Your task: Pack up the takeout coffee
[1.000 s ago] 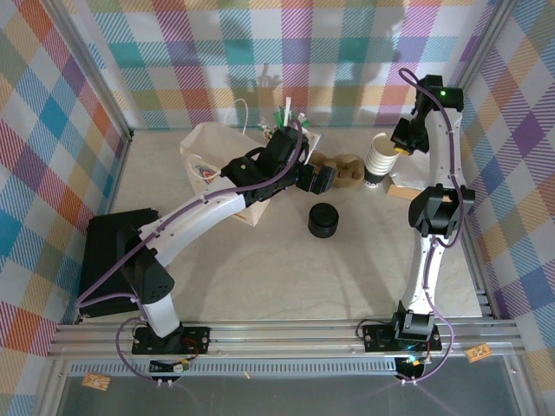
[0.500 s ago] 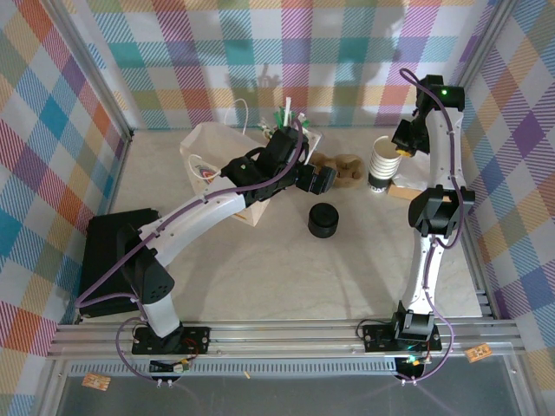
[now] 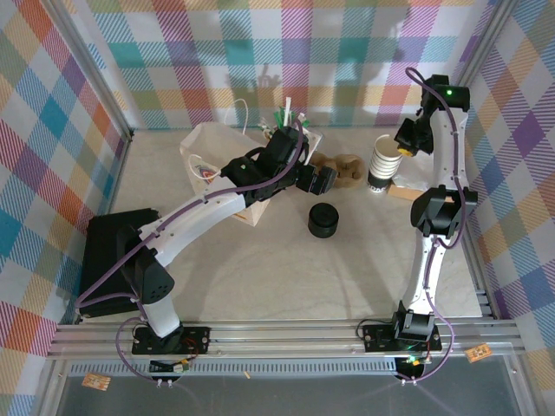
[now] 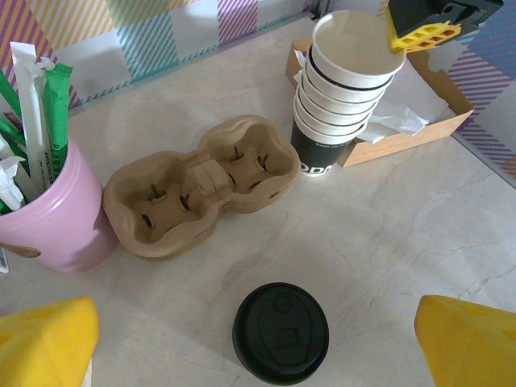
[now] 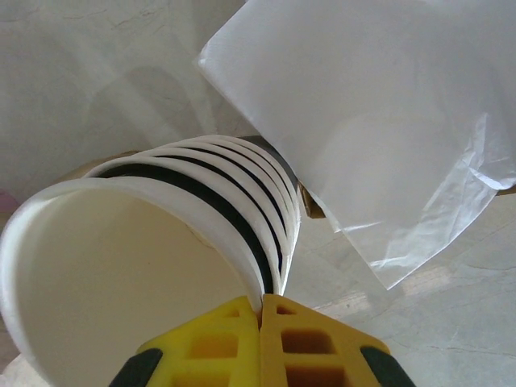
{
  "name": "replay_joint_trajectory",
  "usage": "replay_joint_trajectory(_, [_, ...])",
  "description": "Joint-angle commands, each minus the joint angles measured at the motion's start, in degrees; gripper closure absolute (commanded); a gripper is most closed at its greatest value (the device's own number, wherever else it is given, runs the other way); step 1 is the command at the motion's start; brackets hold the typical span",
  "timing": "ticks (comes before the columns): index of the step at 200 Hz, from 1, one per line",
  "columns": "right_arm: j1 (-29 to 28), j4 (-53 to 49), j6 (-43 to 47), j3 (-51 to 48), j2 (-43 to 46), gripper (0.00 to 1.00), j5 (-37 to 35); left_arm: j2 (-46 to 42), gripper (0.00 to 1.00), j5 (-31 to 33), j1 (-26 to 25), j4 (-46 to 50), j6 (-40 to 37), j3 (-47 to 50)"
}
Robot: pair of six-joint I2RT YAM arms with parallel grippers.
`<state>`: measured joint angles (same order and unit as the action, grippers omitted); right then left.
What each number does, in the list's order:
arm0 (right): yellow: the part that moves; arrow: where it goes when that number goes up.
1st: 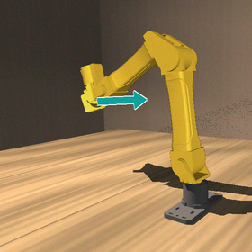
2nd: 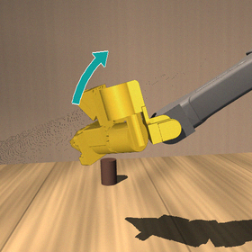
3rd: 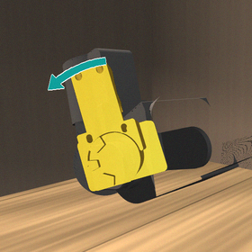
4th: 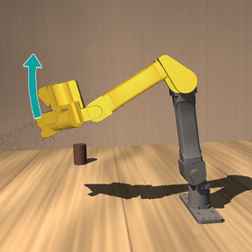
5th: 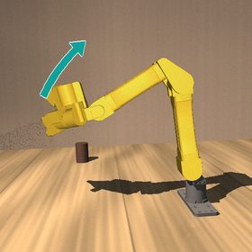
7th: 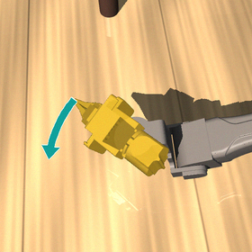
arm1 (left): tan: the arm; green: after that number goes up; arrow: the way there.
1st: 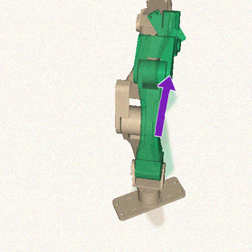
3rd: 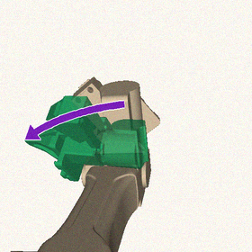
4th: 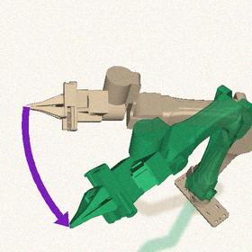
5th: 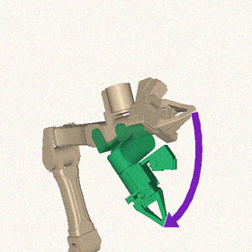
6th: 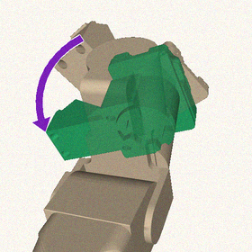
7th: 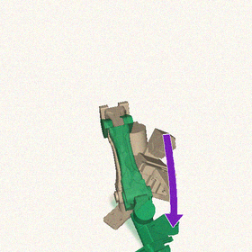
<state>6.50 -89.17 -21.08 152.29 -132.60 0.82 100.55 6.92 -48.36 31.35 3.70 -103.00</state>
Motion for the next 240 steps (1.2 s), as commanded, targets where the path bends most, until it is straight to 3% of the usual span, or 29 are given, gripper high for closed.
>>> replay_joint_trajectory(1, [0.46,0.95,-2.16,1.78,3.46,1.0,2.93,-1.81,0.0,-0.5,-0.25,-0.5,-0.48,0.08])
replay_joint_trajectory(240, [0.74,1.85,-1.86,2.47,12.01,1.0,3.47,-1.31,0.02,2.13,-0.25,2.06,2.27,-2.17])
